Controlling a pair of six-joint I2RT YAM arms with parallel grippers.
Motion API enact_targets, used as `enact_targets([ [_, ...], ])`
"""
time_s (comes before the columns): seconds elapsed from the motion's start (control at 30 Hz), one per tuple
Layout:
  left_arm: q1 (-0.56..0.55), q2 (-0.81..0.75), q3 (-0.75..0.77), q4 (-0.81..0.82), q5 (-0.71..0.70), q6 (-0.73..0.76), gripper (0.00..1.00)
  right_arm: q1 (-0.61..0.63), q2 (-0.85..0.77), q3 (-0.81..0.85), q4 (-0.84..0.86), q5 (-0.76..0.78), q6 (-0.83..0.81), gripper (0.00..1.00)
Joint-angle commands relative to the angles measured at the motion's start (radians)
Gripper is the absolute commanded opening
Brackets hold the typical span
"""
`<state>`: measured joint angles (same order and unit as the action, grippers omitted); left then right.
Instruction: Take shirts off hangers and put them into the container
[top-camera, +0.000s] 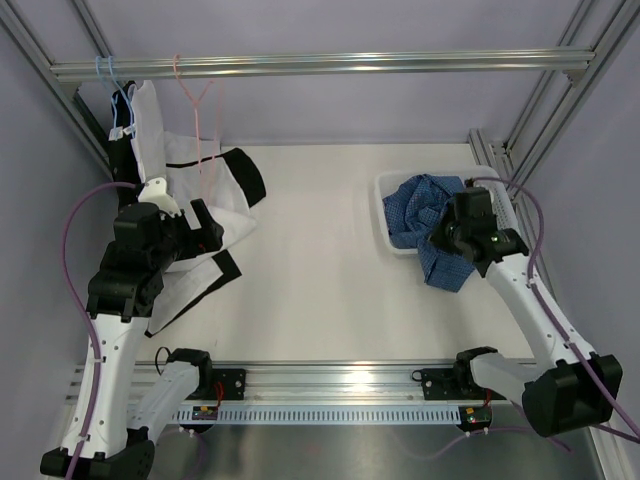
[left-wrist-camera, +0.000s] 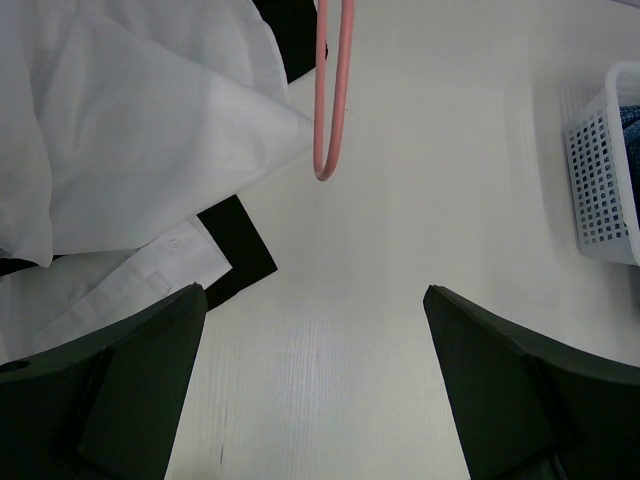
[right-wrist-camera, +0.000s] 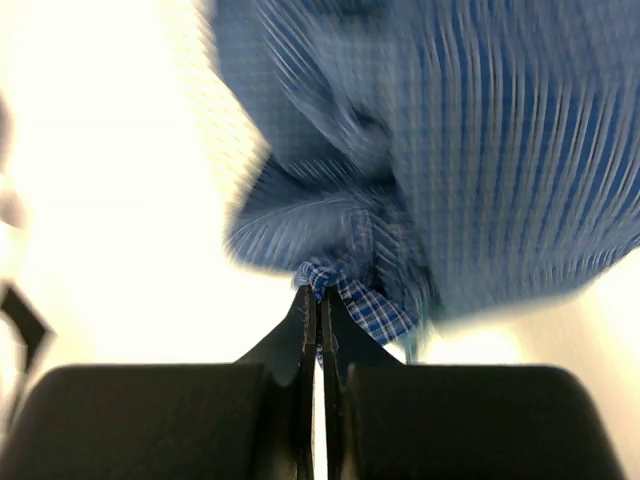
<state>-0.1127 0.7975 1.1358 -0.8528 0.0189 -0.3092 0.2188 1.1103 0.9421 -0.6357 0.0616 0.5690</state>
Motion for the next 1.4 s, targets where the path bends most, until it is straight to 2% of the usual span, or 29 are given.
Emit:
enact_targets([
  [0.0,-0.004,-0.014,0.007,0.024,0.0,0.016,0.97,0.002,0.005,0.202,-0.064,0.092,-0.03,0.0],
  [0.13,-0.004,-0.023,0.004,0.021,0.0,0.013,0.97,-0.006,0.13,0.384,-0.023,0.153,-0.069,0.0],
  [0.33,-0.004,-0.04,0.005,0.015,0.001,0.009,0.97,-0.042,0.39,0.498,0.068,0.145,-0.061,0.0],
  [0.43,-0.004,-0.047,-0.001,0.012,0.004,0.002,0.97,-0.044,0.55,0.5,0.07,0.139,-0.04,0.0],
  [0.67,-0.004,-0.066,-0.022,0.003,0.004,-0.004,0.97,-0.09,0.709,0.413,0.088,0.072,0.038,0.0],
  [0.8,-0.004,-0.073,-0.033,0.006,0.009,-0.008,0.97,-0.104,0.717,0.42,0.073,0.038,0.006,0.27],
  [0.9,-0.004,-0.07,-0.033,0.011,0.015,-0.011,0.97,-0.102,0.643,0.466,0.036,0.014,-0.033,0.44],
  [0.93,-0.004,-0.067,-0.027,0.012,0.016,-0.013,0.98,-0.102,0.59,0.49,0.024,0.015,-0.044,0.57],
  [1.0,-0.004,-0.066,-0.021,0.014,0.016,-0.011,0.98,-0.102,0.528,0.506,-0.002,0.033,-0.067,0.69],
  [1.03,-0.004,-0.066,-0.019,0.014,0.016,-0.013,0.98,-0.104,0.466,0.503,-0.024,0.056,-0.072,0.79],
  [1.1,-0.004,-0.064,-0.016,0.015,0.018,-0.013,0.99,-0.104,0.401,0.483,-0.047,0.078,-0.078,0.86],
  [1.23,-0.004,-0.061,-0.024,0.023,0.029,-0.019,0.99,-0.104,0.222,0.33,-0.09,0.171,-0.046,0.98],
  [1.37,-0.004,-0.057,-0.033,0.034,0.038,-0.025,0.99,-0.104,0.082,0.158,-0.091,0.205,-0.018,0.99],
])
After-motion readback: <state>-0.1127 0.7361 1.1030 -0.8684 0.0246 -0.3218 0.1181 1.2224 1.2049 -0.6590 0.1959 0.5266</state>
